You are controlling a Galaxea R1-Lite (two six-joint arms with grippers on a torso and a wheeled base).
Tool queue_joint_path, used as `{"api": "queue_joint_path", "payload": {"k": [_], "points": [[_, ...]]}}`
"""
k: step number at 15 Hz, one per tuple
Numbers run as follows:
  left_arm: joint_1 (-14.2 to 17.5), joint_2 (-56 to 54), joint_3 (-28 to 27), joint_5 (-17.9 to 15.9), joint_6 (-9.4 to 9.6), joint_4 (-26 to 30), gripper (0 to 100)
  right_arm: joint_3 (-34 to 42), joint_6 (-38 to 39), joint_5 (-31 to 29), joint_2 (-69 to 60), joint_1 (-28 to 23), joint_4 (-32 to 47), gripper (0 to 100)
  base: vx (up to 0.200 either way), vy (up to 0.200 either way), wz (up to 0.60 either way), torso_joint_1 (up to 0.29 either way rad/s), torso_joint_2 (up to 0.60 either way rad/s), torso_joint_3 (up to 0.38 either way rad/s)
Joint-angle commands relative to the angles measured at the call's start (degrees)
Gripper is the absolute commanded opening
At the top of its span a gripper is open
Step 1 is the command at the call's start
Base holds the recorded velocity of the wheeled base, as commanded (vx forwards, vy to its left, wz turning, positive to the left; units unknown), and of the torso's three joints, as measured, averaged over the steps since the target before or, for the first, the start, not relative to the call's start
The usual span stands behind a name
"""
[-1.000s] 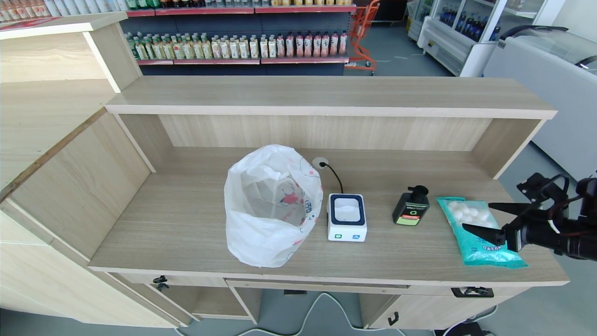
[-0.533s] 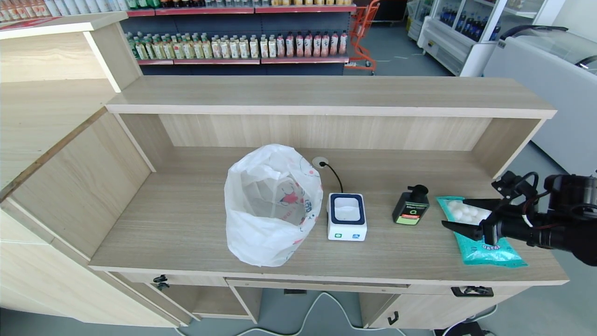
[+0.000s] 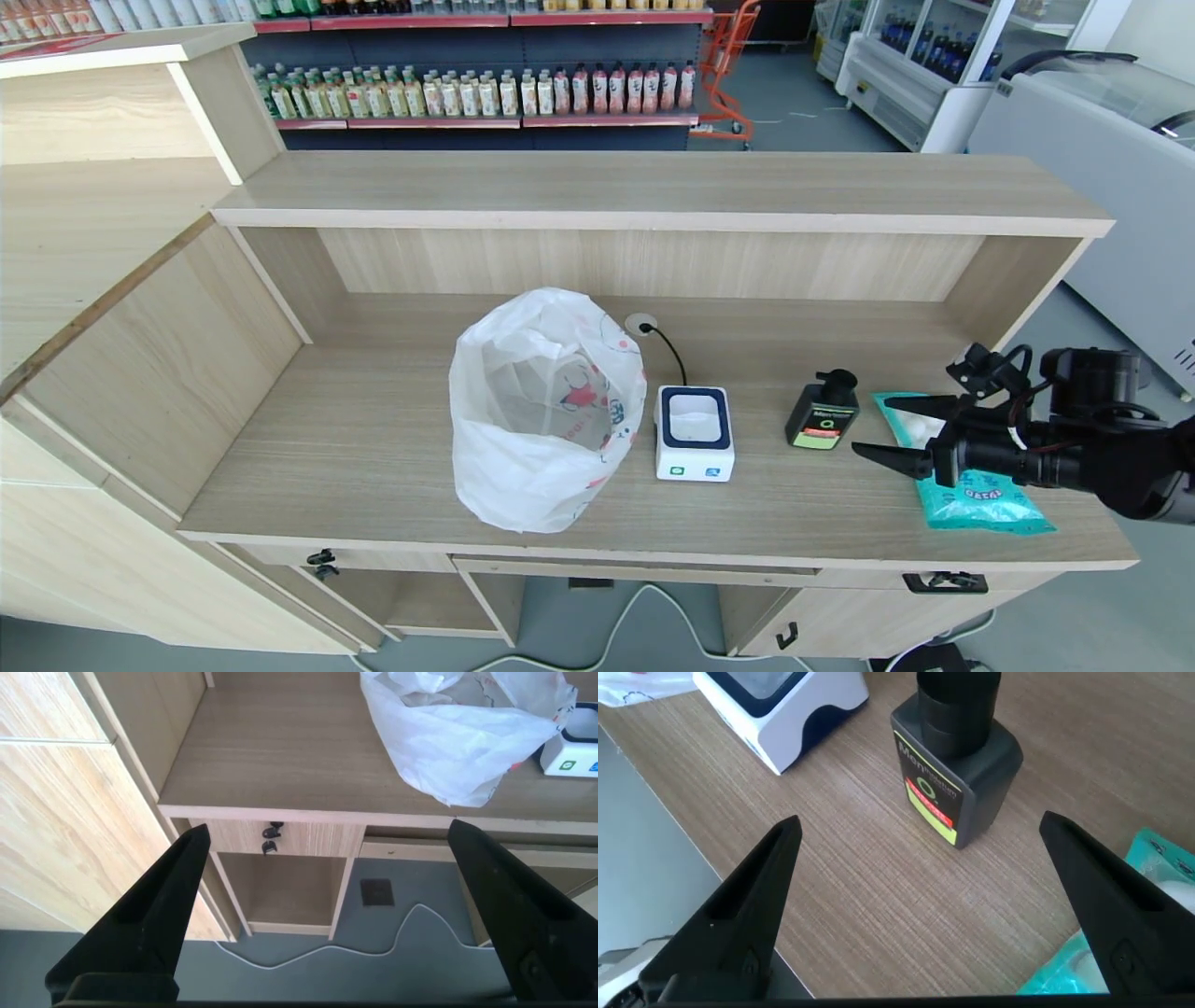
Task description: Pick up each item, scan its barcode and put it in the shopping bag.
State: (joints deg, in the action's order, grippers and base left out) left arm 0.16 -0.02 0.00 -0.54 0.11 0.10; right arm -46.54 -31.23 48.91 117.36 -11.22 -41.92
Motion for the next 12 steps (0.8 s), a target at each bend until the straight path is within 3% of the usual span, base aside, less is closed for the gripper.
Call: {"api": "queue_joint_path", "payload": {"k": [1,12], "points": [[0.0,0.0,0.0,0.0,0.07,0.0,100,-0.9,-0.1,0.0,1.3,0.1,-0.1,100,0.000,0.000,0.00,0.000,0.00,0.000],[0.0,0.0,0.0,0.0,-0.02,0.0,100,-8.8,0.0,4.9,8.1,0.6,0.2,100,0.000,0.000,0.00,0.000,0.00,0.000]]}}
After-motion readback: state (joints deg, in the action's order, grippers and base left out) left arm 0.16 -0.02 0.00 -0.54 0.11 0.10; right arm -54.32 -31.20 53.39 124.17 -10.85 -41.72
